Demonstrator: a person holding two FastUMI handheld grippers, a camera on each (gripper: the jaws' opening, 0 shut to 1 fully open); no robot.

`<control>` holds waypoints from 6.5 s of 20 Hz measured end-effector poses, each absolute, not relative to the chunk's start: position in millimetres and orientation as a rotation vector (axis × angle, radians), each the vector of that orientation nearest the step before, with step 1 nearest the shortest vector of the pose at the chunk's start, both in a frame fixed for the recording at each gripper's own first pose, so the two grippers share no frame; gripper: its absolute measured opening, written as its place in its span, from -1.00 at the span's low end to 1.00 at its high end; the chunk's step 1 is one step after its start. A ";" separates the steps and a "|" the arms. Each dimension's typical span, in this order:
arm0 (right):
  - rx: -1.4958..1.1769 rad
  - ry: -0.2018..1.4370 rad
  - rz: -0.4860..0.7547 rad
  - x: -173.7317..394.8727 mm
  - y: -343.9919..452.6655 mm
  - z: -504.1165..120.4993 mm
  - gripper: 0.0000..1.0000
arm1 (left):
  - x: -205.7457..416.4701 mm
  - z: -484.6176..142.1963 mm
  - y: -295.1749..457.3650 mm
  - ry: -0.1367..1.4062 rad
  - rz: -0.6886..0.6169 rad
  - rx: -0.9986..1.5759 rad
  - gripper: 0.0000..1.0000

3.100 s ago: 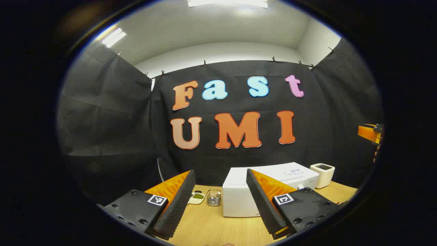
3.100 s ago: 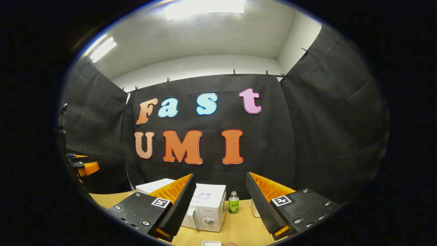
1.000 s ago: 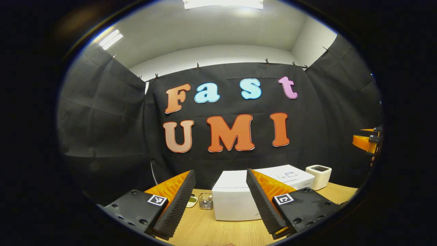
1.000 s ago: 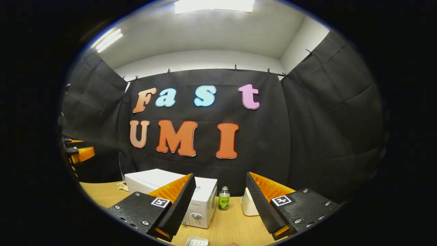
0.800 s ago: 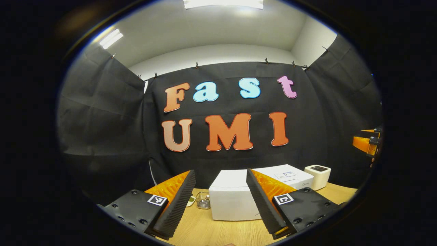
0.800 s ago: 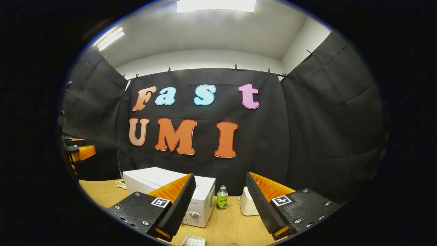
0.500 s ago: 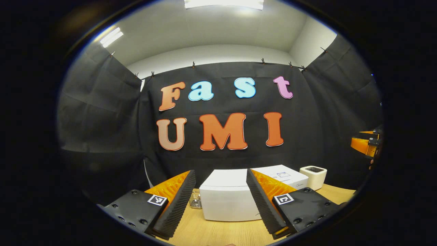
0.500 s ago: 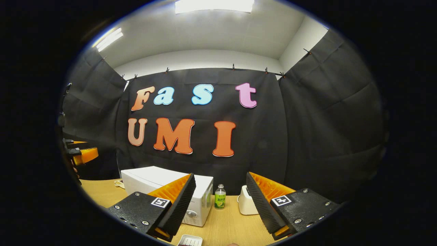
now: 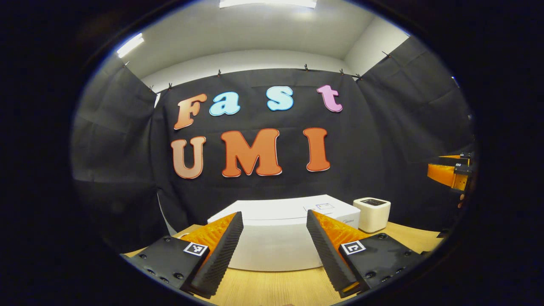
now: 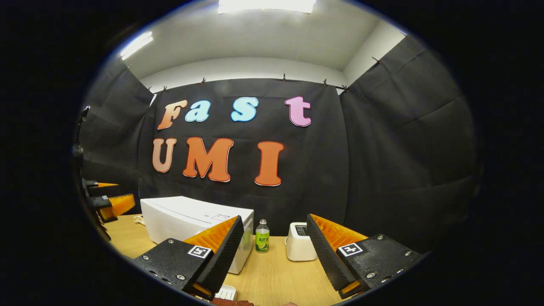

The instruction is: Open the microwave oven with the left hand, put the food in, and close the microwave oven.

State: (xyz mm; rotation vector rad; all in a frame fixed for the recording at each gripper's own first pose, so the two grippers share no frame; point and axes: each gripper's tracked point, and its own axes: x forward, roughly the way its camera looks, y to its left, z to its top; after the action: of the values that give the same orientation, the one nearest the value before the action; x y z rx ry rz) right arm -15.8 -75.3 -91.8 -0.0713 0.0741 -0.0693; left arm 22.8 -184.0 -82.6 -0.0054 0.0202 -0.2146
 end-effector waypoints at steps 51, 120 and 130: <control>-0.099 0.338 -0.075 -52.4 -111.4 -239.6 0.86 | 76.0 -276.6 -313.1 0.306 -0.276 -0.042 -0.78; 0.719 0.635 -0.178 -108.3 -18.6 -350.7 -0.46 | -95.9 -252.7 122.0 0.204 0.139 0.022 0.53; 0.473 0.549 -0.121 -88.5 2.3 -320.1 -0.72 | -94.3 -242.7 124.5 0.189 0.143 0.056 0.53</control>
State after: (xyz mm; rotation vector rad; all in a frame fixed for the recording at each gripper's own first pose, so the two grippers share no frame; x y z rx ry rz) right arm -88.5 2.3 -320.1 0.4733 0.5485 -0.1211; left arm -94.3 124.5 -242.7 0.0563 0.1886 0.1425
